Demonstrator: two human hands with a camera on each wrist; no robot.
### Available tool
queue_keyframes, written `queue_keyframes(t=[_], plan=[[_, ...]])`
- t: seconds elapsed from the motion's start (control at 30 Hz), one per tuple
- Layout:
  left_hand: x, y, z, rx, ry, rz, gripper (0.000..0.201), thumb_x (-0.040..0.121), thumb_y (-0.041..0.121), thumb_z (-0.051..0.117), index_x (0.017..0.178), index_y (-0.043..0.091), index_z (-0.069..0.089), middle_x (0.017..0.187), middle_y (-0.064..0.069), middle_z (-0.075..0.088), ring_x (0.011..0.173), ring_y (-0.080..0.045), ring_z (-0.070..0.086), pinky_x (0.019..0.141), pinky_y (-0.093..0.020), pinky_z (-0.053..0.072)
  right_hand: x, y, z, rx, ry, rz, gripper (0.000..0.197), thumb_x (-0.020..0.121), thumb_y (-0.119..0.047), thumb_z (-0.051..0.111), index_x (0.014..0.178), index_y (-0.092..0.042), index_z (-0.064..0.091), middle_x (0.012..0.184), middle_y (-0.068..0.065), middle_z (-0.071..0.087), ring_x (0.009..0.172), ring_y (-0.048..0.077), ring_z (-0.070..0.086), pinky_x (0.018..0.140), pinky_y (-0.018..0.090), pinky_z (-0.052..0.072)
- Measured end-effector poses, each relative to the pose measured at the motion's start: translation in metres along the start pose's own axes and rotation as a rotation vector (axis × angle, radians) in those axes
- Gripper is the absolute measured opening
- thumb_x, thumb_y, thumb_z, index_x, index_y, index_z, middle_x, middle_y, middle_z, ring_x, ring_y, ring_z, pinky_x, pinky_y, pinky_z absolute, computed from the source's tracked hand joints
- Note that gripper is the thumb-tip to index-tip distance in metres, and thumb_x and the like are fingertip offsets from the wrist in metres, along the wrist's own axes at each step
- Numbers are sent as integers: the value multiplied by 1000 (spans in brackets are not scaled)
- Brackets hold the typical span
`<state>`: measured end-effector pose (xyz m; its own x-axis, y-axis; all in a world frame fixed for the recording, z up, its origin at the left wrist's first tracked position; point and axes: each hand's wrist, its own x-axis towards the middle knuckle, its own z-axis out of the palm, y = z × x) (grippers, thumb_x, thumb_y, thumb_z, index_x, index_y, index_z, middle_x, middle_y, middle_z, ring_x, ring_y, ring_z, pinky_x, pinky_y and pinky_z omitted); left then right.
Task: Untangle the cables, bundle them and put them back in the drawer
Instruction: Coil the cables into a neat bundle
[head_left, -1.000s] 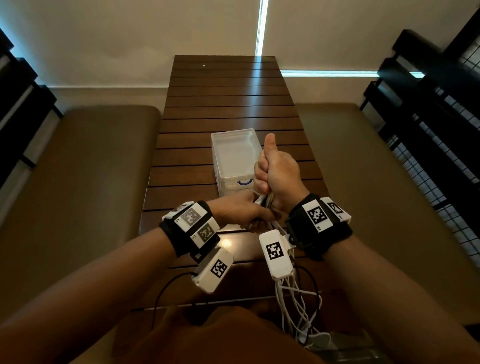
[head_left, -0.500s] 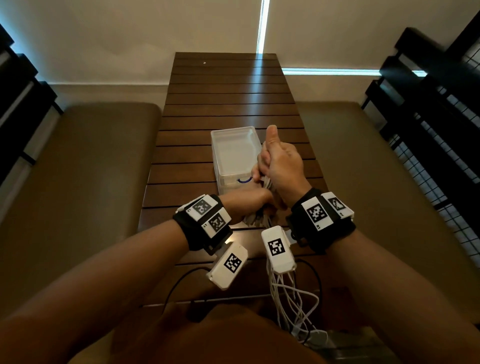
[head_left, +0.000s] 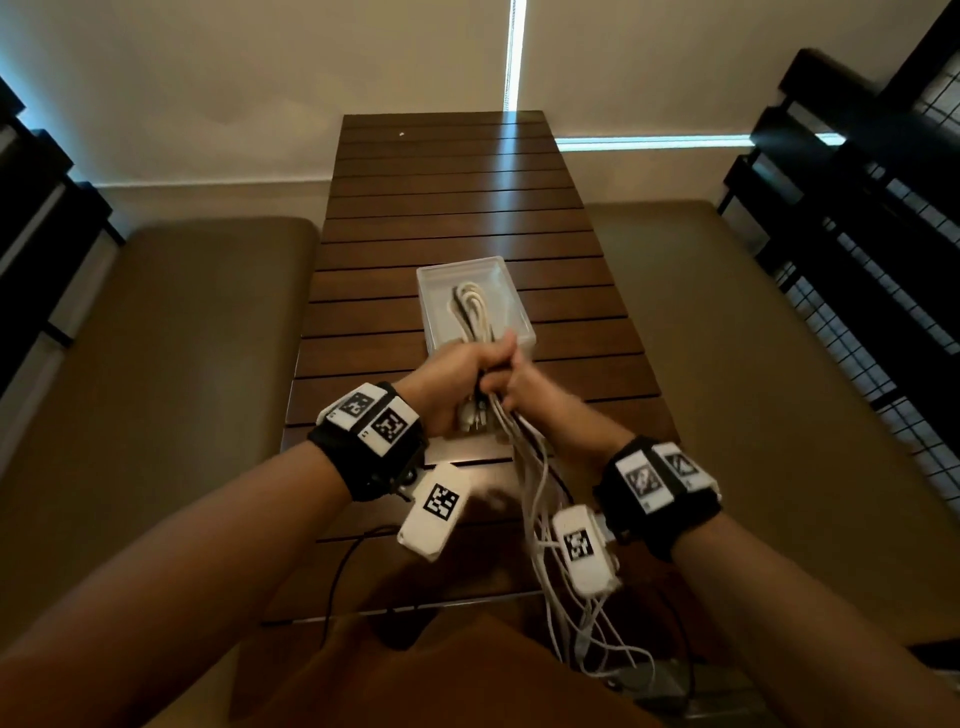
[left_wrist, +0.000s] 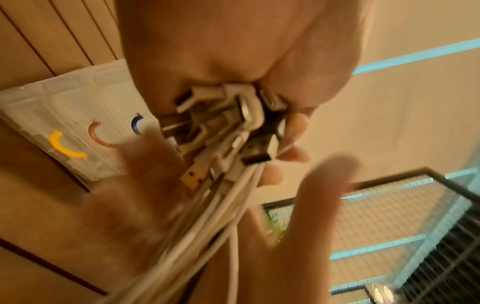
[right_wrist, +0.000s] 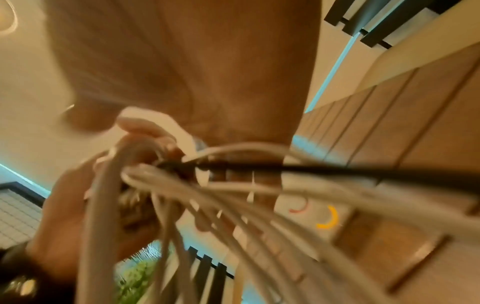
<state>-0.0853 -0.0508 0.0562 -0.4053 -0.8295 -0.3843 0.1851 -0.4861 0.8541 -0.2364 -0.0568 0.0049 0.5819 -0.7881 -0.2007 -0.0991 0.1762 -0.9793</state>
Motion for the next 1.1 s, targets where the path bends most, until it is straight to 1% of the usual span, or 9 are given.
queue_keyframes(t=[0.1,0.23,0.3,0.43,0.53,0.63,0.8,0.93,1.1], plan=[[5,12,-15,-198,93,16,38,103,34,34,74,14,50,43,5,34,51,-20,56,74,-40,48,-22,23,19,-149,-108,87,23,86,-18,71,105,-20,59,78,-1,71,71,12,67,66,25,52],[6,19,-27,-302,158,9,40,104,36,31,74,16,48,43,6,35,48,-17,53,66,-31,54,-36,21,28,28,34,183,14,97,-22,55,86,-17,49,48,-9,39,36,5,37,39,21,41],[7,17,-29,-365,203,9,40,104,36,30,75,16,48,42,7,33,44,-14,47,68,-32,50,-36,15,19,-170,83,122,9,94,-22,60,94,-23,51,62,-6,50,44,5,47,44,26,47],[20,5,-34,-376,513,-2,34,102,28,40,73,15,50,43,6,35,37,-13,41,50,-25,44,-39,3,7,-579,241,-55,64,90,-24,65,141,-41,31,119,-2,62,101,10,62,89,34,50],[24,4,-36,-398,606,-9,32,99,16,38,68,15,45,44,5,33,33,-12,34,40,-17,38,-38,3,12,-923,239,-104,64,97,-28,52,148,-45,17,119,5,62,105,24,59,87,35,47],[17,11,-33,-460,515,-32,32,100,22,37,70,16,46,44,6,33,39,-13,35,46,-20,41,-36,4,11,-1112,229,-81,43,100,-34,40,141,-40,28,107,6,65,94,31,61,77,40,48],[4,23,-25,-506,350,7,40,103,32,33,69,19,49,48,7,48,55,-18,64,74,-33,48,-33,-1,9,-711,131,-54,14,101,-26,45,96,-21,57,64,-12,48,56,2,48,60,29,38],[-3,24,-28,-530,281,-45,41,103,32,31,67,20,48,47,8,44,51,-14,57,74,-32,47,-30,3,7,-292,68,141,28,103,-28,40,89,-13,58,57,-5,38,43,7,34,42,24,29],[-8,18,-27,-517,249,-96,40,104,30,30,69,20,47,45,7,42,56,-16,61,79,-34,51,-26,9,1,-209,126,255,35,103,-33,36,78,-14,51,49,-5,36,35,8,27,37,19,21]])
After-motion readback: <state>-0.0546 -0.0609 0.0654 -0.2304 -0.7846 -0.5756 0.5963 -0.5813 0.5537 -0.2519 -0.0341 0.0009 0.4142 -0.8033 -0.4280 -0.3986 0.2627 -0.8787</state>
